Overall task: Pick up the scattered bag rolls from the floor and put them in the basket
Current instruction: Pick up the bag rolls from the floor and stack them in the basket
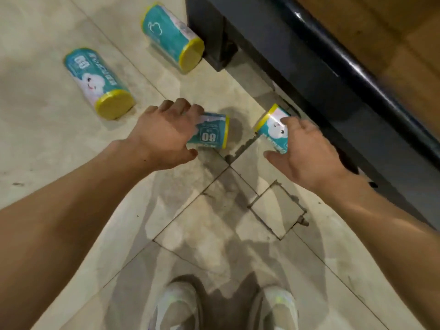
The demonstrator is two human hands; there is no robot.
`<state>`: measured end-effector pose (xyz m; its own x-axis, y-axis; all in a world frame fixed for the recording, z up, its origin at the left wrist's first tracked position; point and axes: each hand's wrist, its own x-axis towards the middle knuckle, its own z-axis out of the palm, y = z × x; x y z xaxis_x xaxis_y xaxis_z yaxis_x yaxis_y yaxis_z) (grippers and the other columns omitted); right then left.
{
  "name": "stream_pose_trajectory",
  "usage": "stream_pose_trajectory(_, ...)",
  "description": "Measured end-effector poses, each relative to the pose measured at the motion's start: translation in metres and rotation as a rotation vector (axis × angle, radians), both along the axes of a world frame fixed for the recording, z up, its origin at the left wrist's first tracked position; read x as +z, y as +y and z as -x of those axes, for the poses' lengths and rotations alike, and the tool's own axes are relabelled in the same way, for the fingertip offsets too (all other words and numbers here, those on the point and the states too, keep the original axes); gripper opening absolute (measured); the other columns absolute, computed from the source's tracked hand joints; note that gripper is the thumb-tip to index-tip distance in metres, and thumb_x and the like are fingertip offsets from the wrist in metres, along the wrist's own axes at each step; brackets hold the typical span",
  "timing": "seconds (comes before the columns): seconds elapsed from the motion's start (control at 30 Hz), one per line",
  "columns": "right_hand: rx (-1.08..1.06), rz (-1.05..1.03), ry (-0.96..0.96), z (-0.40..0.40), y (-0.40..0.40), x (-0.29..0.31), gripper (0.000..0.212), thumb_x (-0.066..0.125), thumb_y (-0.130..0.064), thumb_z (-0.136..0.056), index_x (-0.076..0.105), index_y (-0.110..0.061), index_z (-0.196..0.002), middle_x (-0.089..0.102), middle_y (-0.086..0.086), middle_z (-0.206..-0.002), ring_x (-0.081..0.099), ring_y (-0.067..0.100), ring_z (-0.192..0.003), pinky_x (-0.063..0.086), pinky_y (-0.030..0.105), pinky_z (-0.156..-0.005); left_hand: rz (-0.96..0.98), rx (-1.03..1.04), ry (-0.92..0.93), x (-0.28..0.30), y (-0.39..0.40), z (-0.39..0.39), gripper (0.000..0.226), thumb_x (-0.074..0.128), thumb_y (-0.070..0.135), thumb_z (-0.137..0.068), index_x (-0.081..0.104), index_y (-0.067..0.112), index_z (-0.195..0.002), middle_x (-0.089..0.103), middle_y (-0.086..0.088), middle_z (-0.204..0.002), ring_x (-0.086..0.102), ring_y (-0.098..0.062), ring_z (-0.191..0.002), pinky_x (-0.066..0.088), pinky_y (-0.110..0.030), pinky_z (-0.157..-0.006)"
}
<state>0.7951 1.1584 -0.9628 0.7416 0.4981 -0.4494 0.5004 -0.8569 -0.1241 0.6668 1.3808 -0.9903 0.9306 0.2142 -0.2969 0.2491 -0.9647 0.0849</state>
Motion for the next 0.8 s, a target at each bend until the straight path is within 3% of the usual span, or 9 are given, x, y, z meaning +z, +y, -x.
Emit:
stream_pose_trajectory(0.23,-0.035,-0.086,-0.082,-0.022,0.012,-0.040,0.082,0.079,-0.039,-0.081,0.036,-0.016,-0.147,0.049,0.013,-0.140,0.051,0.032,-0.122,0.047,0.044,-0.099,-0.055,-0.031,-0.011,-0.041,0.003,-0.023,0.102,0.076,0.059,-0.071,0.023,0.023,-0.151,0.043,-0.011,-0.143,0.048,-0.032,-0.125,0.041,-0.046,-0.101)
stream_pose_trajectory(0.47,-0.096,-0.056,-0.033,-0.043,0.010,-0.067,0.079,0.077,-0.044,-0.079,0.037,-0.020,-0.143,0.055,0.009,-0.127,0.056,0.030,-0.114,0.040,0.037,-0.081,-0.077,-0.062,-0.038,-0.059,0.009,-0.028,0.097,0.070,0.066,-0.072,0.026,0.026,-0.149,0.054,-0.007,-0.133,0.055,-0.027,-0.115,0.043,-0.043,-0.098)
stream_pose_trajectory(0.63,-0.111,-0.059,-0.110,-0.043,0.009,-0.079,0.085,0.081,-0.043,-0.075,0.034,-0.025,-0.143,0.057,0.007,-0.126,0.057,0.030,-0.117,0.042,0.038,-0.082,-0.105,-0.027,-0.063,-0.063,0.004,-0.031,0.096,0.071,0.074,-0.064,0.037,0.025,-0.139,0.059,-0.005,-0.124,0.059,-0.027,-0.107,0.045,-0.044,-0.096)
stream_pose_trajectory(0.8,-0.101,-0.048,-0.171,-0.037,0.009,-0.079,0.086,0.080,-0.044,-0.073,0.033,-0.024,-0.142,0.057,0.007,-0.125,0.057,0.029,-0.113,0.044,0.037,-0.079,-0.128,-0.024,-0.091,-0.063,-0.001,-0.030,0.081,0.070,0.061,-0.066,0.041,0.020,-0.129,0.059,-0.005,-0.119,0.059,-0.026,-0.101,0.046,-0.040,-0.090)
